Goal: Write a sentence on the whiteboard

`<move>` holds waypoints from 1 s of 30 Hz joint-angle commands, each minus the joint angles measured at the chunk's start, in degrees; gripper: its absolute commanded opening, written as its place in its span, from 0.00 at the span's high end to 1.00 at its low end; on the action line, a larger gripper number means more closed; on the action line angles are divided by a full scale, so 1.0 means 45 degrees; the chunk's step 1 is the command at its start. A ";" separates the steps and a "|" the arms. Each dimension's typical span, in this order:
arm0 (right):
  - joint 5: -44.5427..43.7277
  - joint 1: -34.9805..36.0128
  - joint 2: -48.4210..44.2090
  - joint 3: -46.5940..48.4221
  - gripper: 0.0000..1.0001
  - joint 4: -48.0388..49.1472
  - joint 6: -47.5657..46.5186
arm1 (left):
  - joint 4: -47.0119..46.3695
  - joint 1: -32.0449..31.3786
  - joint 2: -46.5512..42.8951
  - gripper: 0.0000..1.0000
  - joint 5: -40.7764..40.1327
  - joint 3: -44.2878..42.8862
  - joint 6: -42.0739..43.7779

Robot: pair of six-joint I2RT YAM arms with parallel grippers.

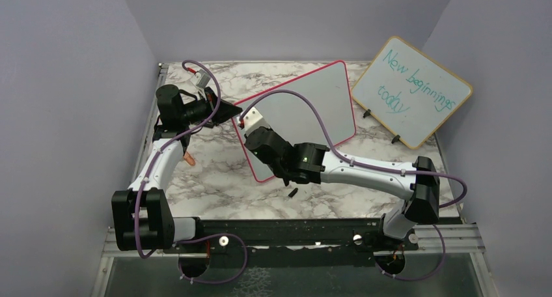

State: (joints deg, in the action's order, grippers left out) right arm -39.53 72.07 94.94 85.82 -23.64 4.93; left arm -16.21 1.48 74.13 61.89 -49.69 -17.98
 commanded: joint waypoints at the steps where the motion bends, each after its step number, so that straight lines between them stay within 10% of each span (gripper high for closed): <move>1: -0.0045 0.0136 -0.0655 -0.0556 0.99 0.0950 0.0053 | 0.0711 -0.0306 0.0051 1.00 -0.0462 0.0632 0.1464; 30: -0.0709 0.0117 -0.1025 -0.1767 0.99 0.3537 -0.0409 | 0.0711 -0.0675 0.0111 1.00 -0.0462 0.0642 0.1473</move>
State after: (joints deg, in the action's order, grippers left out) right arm -40.10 72.23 89.32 77.14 -8.75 3.38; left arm -16.47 0.03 73.78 61.08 -49.36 -18.15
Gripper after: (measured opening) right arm 0.169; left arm 0.031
